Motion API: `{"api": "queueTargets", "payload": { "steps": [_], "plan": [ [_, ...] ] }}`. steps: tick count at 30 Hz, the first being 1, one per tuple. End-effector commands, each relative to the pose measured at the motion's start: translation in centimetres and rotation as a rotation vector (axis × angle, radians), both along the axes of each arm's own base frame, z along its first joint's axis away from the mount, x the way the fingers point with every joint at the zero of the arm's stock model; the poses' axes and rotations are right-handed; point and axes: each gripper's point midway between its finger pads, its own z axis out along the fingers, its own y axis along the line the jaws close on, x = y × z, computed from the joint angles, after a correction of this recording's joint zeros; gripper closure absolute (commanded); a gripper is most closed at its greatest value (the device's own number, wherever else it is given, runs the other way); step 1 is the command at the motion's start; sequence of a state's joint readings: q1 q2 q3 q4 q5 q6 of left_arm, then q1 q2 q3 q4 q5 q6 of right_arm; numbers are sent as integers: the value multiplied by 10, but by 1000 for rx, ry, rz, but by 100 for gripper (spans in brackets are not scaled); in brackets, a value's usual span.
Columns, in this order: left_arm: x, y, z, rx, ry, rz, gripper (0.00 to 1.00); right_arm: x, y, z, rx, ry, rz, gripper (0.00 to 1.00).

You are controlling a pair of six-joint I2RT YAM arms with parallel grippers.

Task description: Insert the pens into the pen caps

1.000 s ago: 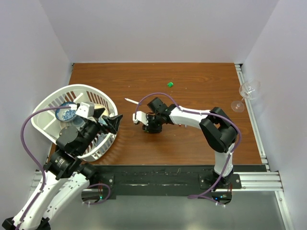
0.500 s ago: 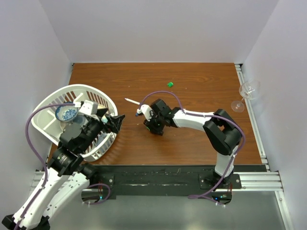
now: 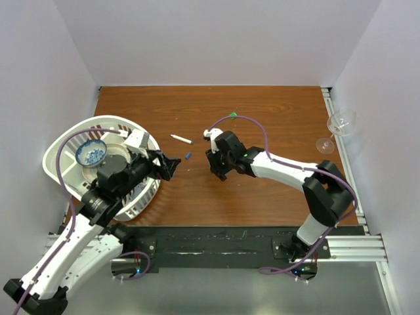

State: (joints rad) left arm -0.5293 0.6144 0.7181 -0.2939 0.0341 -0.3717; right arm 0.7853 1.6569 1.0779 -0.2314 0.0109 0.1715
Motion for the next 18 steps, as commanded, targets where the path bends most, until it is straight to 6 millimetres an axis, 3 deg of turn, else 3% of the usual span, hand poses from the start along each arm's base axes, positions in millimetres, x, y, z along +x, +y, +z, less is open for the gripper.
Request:
{"api": "queueTargets", "payload": {
  "steps": [1, 10, 18],
  "plan": [
    [2, -21, 20, -102, -20, -74, 11, 20, 3, 63, 177, -48, -243, 100],
    [12, -55, 6, -217, 54, -172, 14, 22, 8, 136, 447, -73, -423, 100],
    [23, -82, 4, -277, 68, -237, 20, 20, 13, 174, 591, -89, -504, 100]
  ]
}}
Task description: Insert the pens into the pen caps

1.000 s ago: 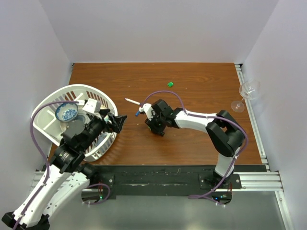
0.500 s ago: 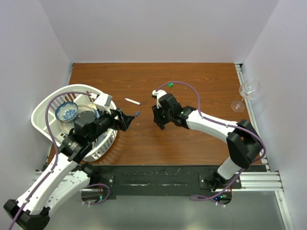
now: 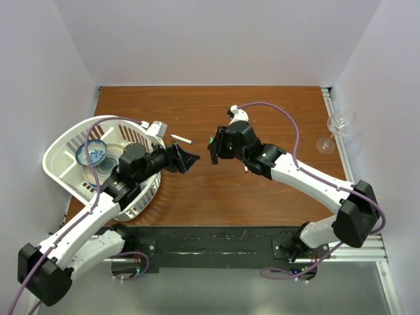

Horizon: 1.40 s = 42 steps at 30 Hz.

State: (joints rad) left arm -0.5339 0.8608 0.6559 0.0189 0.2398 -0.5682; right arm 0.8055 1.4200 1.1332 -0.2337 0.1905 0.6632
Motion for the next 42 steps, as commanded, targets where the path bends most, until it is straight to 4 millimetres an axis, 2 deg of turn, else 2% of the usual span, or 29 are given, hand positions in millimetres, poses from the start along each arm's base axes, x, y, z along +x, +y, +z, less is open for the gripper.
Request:
{"api": "queueTargets", "payload": {
  "steps": [1, 10, 19, 24, 27, 31, 37, 38, 39, 41, 42],
  "plan": [
    [2, -21, 25, -102, -63, -62, 22, 5, 10, 52, 164, -63, -81, 100],
    [7, -41, 19, -93, -52, -90, 33, -9, 20, 71, 231, -92, -86, 100],
    [5, -50, 10, -82, -52, -97, 34, -11, 19, 85, 268, -107, -100, 100],
    [10, -54, 9, -83, -48, -87, 38, -19, 23, 89, 304, -105, -85, 100],
    [13, -55, 12, -92, -52, -79, 44, -26, 23, 87, 317, -101, -86, 100],
    [15, -54, 18, -106, -70, -67, 58, -31, 21, 85, 324, -102, -92, 100],
    [13, -56, 23, -128, -83, -82, 66, -38, 23, 73, 319, -81, -77, 100],
    [12, -57, 24, -131, -86, -86, 70, -40, 24, 72, 321, -75, -69, 100],
    [10, -57, 24, -133, -89, -91, 79, -41, 25, 71, 322, -74, -62, 100],
    [10, -57, 26, -138, -95, -93, 90, -42, 28, 70, 315, -74, -43, 100],
    [9, -56, 25, -137, -93, -94, 100, -42, 28, 71, 316, -76, -39, 100]
  ]
}}
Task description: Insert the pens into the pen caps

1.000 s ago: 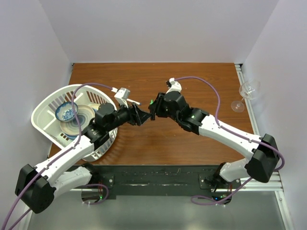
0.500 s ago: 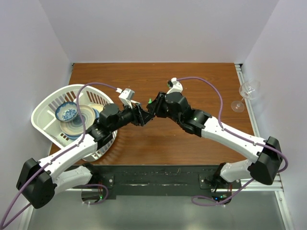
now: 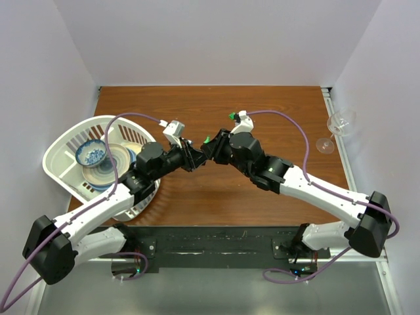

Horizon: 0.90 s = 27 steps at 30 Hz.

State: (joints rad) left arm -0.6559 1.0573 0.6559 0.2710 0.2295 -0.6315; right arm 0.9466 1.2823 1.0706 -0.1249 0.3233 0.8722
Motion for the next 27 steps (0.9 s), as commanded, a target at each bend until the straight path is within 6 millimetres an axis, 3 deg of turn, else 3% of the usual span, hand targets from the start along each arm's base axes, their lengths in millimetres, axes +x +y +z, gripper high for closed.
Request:
{"api": "queueTargets", "payload": {
  "steps": [1, 4, 5, 8, 11, 14, 17, 18, 21, 22, 23, 25, 27],
  "plan": [
    [4, 0, 28, -64, -82, 13, 100, -6, 3, 18, 54, -32, 21, 100],
    [1, 2, 25, -55, -79, 11, 100, -3, -3, 28, 61, -59, -8, 87],
    [0, 3, 24, -53, -79, 11, 100, -4, -6, 33, 56, -72, -7, 74],
    [-2, 8, 17, -29, -72, 23, 100, 2, -21, 51, 12, -134, -51, 58],
    [-3, 14, 10, 15, -64, 41, 100, 11, -35, 81, -17, -210, -87, 50],
    [-2, 22, 6, 72, -67, 64, 100, 27, -52, 96, -62, -248, -120, 46],
    [-1, 33, 7, 144, -90, 92, 100, 56, -71, 94, -131, -253, -160, 43],
    [-1, 38, 2, 193, -92, 98, 100, 74, -85, 86, -162, -240, -201, 42],
    [-3, 49, 12, 257, -121, 112, 100, 109, -108, 78, -253, -250, -245, 41],
    [-4, 52, 17, 265, -134, 117, 100, 124, -109, 60, -306, -225, -246, 40],
    [-4, 53, 30, 264, -157, 118, 100, 138, -120, 60, -342, -236, -260, 40],
    [-7, 61, 32, 311, -175, 122, 100, 163, -124, 29, -415, -186, -263, 39],
    [-6, 68, 36, 358, -204, 133, 100, 186, -139, 16, -454, -147, -306, 39]
  ]
}}
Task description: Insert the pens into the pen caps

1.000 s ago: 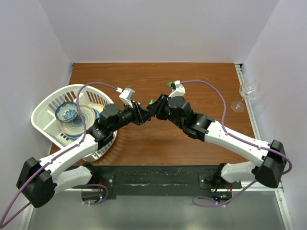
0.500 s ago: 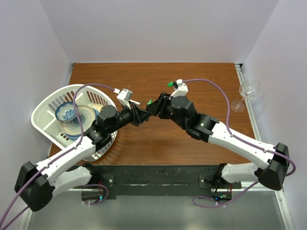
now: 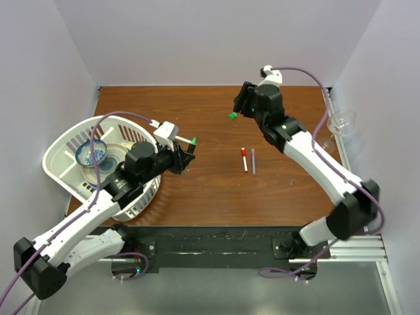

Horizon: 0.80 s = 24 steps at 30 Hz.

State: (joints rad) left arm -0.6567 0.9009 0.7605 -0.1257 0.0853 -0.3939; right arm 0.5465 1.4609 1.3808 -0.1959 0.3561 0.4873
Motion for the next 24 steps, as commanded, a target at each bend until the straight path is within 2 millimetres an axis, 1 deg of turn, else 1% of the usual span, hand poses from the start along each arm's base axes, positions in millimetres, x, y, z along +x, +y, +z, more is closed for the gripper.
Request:
{"api": "queueTargets", "payload": {
  "steps": [1, 2, 3, 4, 5, 7, 8, 10, 11, 12, 13, 14, 15, 16, 17, 18, 19, 20, 21, 22, 24],
  "plan": [
    [2, 24, 34, 106, -140, 36, 100, 44, -18, -41, -140, 88, -39, 39],
    [1, 26, 27, 124, -139, 39, 100, 59, -21, -63, -155, 149, -71, 39],
    [4, 32, 25, 143, -151, 69, 100, 67, -27, -71, -173, 171, -110, 39],
    [3, 35, 26, 140, -164, 79, 100, 74, -29, -84, -187, 202, -131, 39],
    [3, 37, 19, 147, -157, 83, 100, 86, -31, -101, -208, 242, -155, 39],
    [0, 36, 18, 157, -157, 65, 100, 99, -29, -118, -223, 267, -168, 39],
    [0, 37, 16, 160, -155, 66, 100, 111, -29, -132, -229, 282, -179, 39],
    [0, 38, 15, 167, -157, 66, 100, 124, -27, -141, -216, 287, -193, 39],
    [0, 38, 15, 168, -158, 67, 100, 134, -26, -140, -205, 275, -200, 39],
    [0, 38, 14, 172, -161, 63, 100, 141, -24, -157, -214, 297, -204, 38],
    [1, 37, 14, 176, -163, 60, 100, 146, -23, -165, -217, 303, -212, 38],
    [1, 37, 16, 177, -166, 58, 100, 156, -21, -157, -207, 282, -220, 38],
    [1, 37, 15, 181, -166, 58, 100, 161, -19, -176, -223, 308, -220, 38],
    [2, 37, 15, 181, -165, 58, 100, 164, -18, -181, -226, 312, -222, 38],
    [2, 37, 14, 183, -165, 56, 100, 172, -16, -175, -215, 290, -229, 38],
    [1, 36, 15, 181, -166, 52, 100, 176, -15, -181, -216, 293, -234, 39],
    [1, 36, 15, 180, -165, 50, 100, 179, -15, -195, -218, 309, -245, 40],
    [1, 36, 15, 181, -166, 48, 100, 186, -16, -193, -207, 298, -253, 40],
    [1, 36, 15, 182, -167, 48, 100, 188, -15, -196, -207, 298, -255, 41],
    [1, 36, 16, 180, -169, 50, 100, 191, -16, -207, -210, 311, -263, 41],
    [2, 37, 16, 185, -171, 55, 100, 197, -16, -206, -206, 296, -280, 42]
  ]
}}
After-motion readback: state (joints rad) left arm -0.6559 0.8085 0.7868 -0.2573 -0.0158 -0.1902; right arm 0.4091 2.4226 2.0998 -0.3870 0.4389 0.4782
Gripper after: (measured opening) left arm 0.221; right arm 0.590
